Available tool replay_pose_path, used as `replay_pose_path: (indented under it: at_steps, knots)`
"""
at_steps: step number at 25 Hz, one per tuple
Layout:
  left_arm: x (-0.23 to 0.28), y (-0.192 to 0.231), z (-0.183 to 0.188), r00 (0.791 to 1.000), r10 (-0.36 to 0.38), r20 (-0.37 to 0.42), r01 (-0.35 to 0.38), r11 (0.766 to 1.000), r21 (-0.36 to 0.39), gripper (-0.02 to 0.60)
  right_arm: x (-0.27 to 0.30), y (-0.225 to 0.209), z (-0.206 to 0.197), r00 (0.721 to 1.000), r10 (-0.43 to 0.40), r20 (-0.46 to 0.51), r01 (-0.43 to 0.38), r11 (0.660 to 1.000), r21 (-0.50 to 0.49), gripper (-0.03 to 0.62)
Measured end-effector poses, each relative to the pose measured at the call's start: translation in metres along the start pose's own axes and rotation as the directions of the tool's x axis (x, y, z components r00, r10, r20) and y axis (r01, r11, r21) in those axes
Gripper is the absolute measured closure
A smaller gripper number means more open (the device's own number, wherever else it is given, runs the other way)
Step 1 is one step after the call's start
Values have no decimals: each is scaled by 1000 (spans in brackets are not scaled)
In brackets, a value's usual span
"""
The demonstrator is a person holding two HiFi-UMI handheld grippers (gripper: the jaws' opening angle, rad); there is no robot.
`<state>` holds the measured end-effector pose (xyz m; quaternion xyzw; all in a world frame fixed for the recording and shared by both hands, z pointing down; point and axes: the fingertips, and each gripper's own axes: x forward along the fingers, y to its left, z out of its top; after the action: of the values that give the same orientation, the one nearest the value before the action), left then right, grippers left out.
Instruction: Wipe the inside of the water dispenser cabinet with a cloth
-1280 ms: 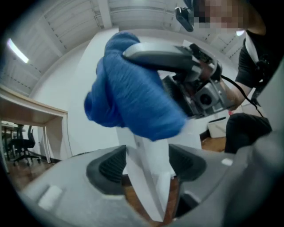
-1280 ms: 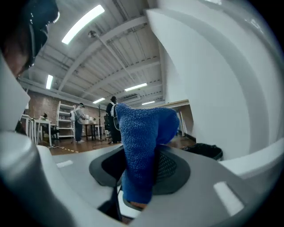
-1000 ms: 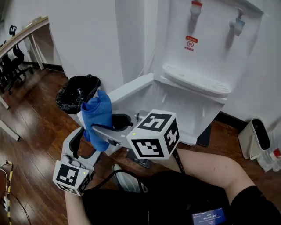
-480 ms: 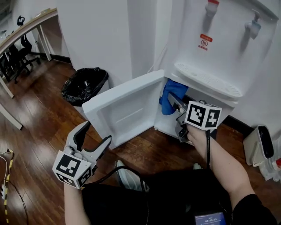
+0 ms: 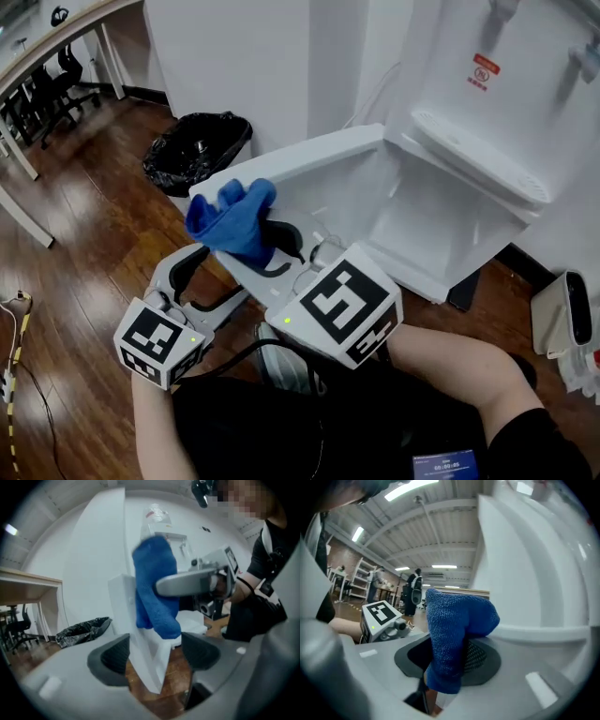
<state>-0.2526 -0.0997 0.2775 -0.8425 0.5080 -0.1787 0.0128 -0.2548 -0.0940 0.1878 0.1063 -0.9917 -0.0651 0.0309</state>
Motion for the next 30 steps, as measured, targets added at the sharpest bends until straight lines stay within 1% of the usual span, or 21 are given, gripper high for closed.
replay_pose_path:
  at_steps: [2, 4, 5, 7, 8, 10, 11, 12, 13, 14, 15, 17, 18, 20, 21, 22, 24, 25, 26, 28, 30]
  knots:
    - [2, 0, -22, 996, -2, -85, 8, 998, 62, 238, 13, 26, 1, 997, 78, -4, -78, 996, -31, 447]
    - [4, 0, -32, 992, 9, -125, 1, 996, 84, 232, 20, 36, -8, 991, 129, -22, -128, 992, 7, 447]
    - [4, 1, -33, 992, 14, -129, -3, 997, 81, 227, 21, 34, -16, 991, 132, -34, -131, 991, 31, 447]
    - [6, 2, -32, 992, 20, -123, -11, 997, 71, 210, 18, 12, -37, 994, 91, -64, -86, 993, 85, 447]
    - [7, 3, -32, 993, 22, -118, -14, 998, 64, 206, 13, -8, -51, 995, 49, -86, -39, 992, 121, 447]
    - [8, 4, -31, 994, 19, -103, -15, 999, 40, 205, -6, -64, -81, 985, -88, -151, 117, 974, 196, 447]
    - [9, 4, -30, 995, 16, -96, -13, 1000, 25, 206, -22, -97, -95, 966, -180, -186, 221, 949, 227, 447]
    - [9, 4, -29, 996, 12, -92, -11, 1000, 13, 204, -41, -129, -105, 938, -273, -215, 323, 912, 251, 447]
    - [9, 4, -28, 996, 9, -92, -9, 1000, 4, 204, -62, -158, -112, 908, -350, -232, 406, 872, 272, 447]
    - [9, 4, -28, 996, 9, -93, -9, 1000, 1, 206, -82, -178, -115, 886, -400, -235, 457, 841, 290, 447]
    - [9, 4, -28, 996, 11, -94, -11, 1000, 4, 206, -98, -190, -115, 876, -426, -226, 479, 824, 302, 459]
    - [9, 6, -29, 996, 18, -88, -17, 1000, 8, 206, -125, -199, -115, 855, -477, -203, 518, 809, 278, 453]
    - [9, 6, -28, 996, 18, -85, -18, 1000, 5, 206, -139, -205, -117, 830, -521, -201, 557, 792, 249, 453]
    - [11, 3, -25, 996, 12, -84, -12, 1000, -5, 206, -163, -225, -124, 766, -610, -204, 643, 730, 231, 453]
    - [12, 0, -23, 996, 5, -86, -6, 1000, -15, 206, -170, -233, -125, 745, -636, -204, 667, 703, 245, 453]
    - [12, -2, -22, 996, -1, -88, -1, 1000, -23, 206, -173, -237, -124, 735, -648, -202, 678, 689, 257, 453]
    - [11, -4, -23, 996, -8, -88, 5, 999, -36, 206, -164, -231, -123, 735, -649, -193, 677, 695, 241, 453]
    - [11, -3, -24, 996, -10, -85, 6, 999, -41, 206, -155, -223, -123, 746, -638, -189, 666, 712, 224, 453]
    - [11, -3, -23, 997, -11, -79, 7, 999, -48, 206, -143, -212, -123, 766, -616, -186, 643, 736, 211, 453]
    - [12, -3, -22, 998, -15, -68, 11, 998, -60, 206, -113, -183, -120, 831, -529, -176, 556, 806, 203, 451]
    - [13, -4, -21, 998, -21, -62, 16, 998, -67, 204, -79, -144, -108, 902, -406, -145, 428, 881, 199, 451]
